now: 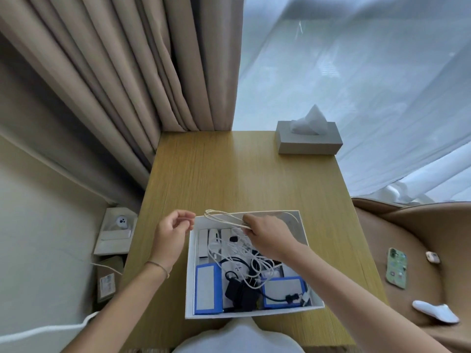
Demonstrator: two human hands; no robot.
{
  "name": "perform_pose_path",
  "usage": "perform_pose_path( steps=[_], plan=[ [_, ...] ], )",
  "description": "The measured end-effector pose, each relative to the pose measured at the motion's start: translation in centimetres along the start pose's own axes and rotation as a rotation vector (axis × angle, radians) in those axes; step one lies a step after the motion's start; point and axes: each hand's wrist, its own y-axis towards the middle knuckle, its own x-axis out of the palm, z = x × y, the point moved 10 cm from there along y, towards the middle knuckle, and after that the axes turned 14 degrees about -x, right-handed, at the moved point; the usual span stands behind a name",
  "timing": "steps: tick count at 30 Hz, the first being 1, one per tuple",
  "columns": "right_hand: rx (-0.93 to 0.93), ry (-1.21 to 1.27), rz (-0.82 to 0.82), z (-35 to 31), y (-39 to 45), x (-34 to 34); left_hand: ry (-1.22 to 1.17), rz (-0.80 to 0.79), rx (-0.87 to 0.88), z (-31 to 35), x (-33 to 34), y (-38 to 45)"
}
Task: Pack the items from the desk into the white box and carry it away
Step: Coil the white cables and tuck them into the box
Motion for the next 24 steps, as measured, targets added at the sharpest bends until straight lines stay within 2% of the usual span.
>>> perform_pose_path(
  steps=[9,14,21,24],
  plan=[
    [-0.060,-0.164,-0.028,1.0,1.1,4.2,0.168,0.084,0.095,-2.7,-1.2,-2.0],
    [-0.081,-0.231,-0.101,1.5,1.1,5.0,0.252,0.086,0.129,-3.5,-1.4,-2.8],
    [-0.026,-0.096,-0.213,0.8,0.4,3.5,0.310,0.109,0.135,-4.0,-1.2,-3.2],
    [-0.013,0.031,-0.070,0.0,-0.9,0.7,0.328,0.095,0.154,-3.8,-0.8,-3.5]
  ],
)
